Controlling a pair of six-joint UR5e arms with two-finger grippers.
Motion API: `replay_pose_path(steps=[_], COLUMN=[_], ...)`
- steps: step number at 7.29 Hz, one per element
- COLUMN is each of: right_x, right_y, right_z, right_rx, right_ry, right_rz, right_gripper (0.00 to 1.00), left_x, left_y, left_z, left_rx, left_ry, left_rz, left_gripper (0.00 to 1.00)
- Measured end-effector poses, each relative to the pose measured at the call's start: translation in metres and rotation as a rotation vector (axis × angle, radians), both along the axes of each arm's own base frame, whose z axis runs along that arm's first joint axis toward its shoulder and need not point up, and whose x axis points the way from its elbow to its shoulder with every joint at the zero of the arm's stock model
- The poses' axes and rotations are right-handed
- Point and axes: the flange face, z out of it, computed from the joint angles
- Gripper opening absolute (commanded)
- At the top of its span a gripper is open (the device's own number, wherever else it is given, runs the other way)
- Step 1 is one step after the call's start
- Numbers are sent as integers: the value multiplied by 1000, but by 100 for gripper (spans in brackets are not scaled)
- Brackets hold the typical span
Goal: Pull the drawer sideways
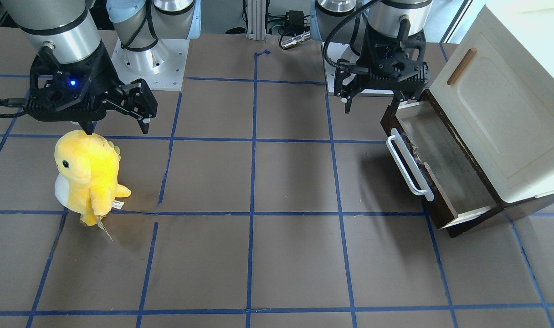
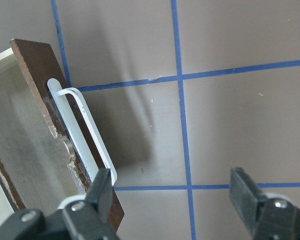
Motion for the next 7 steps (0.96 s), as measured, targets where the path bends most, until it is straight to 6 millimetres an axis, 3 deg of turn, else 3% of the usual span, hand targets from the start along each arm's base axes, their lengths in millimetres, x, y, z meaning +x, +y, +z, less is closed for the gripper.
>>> replay_pose_path(steps=[3, 5, 7], right_x=[0, 0, 0], right_y=[0, 0, 0], right_z=[0, 0, 0], right_rx=[0, 0, 0], right_ry=[0, 0, 0], right_rz=[0, 0, 0], right_gripper=[100, 100, 100], left_x=[25, 27, 28], left_y=[2, -1, 2], left_z=[5, 4, 6], left_rx=[-25, -49, -54], left_ry=[40, 56, 56], left_rz=[-43, -29, -24], left_gripper=[94, 100, 100])
